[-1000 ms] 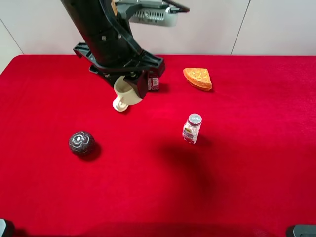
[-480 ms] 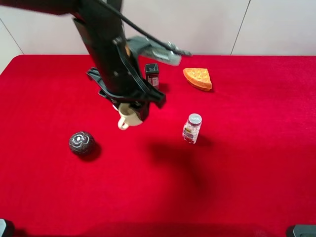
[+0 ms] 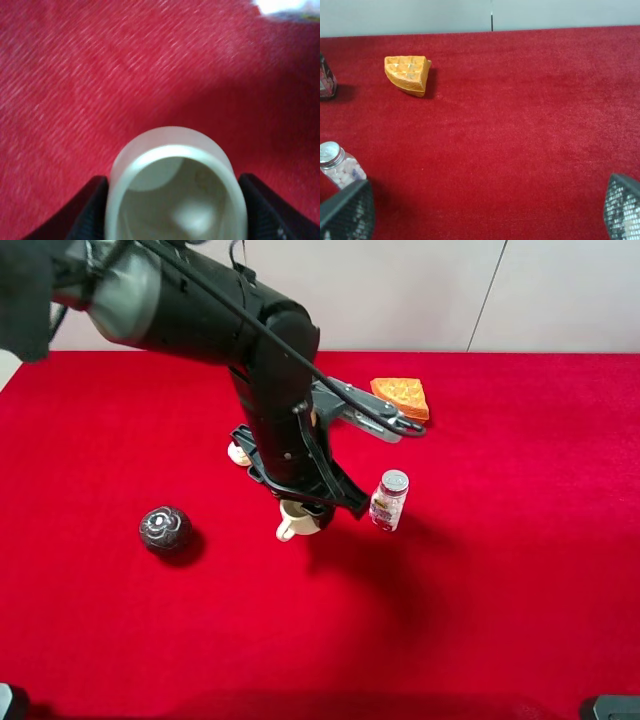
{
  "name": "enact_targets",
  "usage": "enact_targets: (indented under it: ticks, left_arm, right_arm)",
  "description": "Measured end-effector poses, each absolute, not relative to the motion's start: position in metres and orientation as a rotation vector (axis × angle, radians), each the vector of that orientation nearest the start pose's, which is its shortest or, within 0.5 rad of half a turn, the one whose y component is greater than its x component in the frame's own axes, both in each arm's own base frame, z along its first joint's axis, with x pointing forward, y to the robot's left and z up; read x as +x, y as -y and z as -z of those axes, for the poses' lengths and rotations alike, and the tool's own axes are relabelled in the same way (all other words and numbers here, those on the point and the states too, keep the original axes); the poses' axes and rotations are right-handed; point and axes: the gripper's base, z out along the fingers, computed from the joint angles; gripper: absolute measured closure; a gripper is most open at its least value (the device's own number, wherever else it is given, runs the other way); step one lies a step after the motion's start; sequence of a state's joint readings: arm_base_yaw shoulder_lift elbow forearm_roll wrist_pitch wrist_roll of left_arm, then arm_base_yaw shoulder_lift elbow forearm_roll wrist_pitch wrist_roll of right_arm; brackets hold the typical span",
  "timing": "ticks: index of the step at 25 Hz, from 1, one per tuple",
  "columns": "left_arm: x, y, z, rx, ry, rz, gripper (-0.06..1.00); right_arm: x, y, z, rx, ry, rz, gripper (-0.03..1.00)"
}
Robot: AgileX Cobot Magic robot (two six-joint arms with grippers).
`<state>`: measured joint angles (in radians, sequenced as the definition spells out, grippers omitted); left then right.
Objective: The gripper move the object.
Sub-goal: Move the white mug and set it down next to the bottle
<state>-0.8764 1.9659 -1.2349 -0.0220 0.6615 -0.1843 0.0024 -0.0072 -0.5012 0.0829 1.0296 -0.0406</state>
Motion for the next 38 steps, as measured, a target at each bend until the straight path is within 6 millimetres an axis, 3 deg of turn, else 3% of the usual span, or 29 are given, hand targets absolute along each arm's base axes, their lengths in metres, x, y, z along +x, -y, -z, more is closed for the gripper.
enact_targets:
  ticks: [19,38]
  left_arm:
    - [0.244,0.316,-0.115,1.035,-2.625,0.269,0.42]
    - [0.243,0.315,-0.114,1.038,-2.639,0.26,0.39]
  right_arm:
    - [-0.005,-0.007,-0.28,-0.046,-2.002,-0.078,0.27]
    - [-0.005,-0.007,-0.28,-0.046,-2.002,-0.078,0.27]
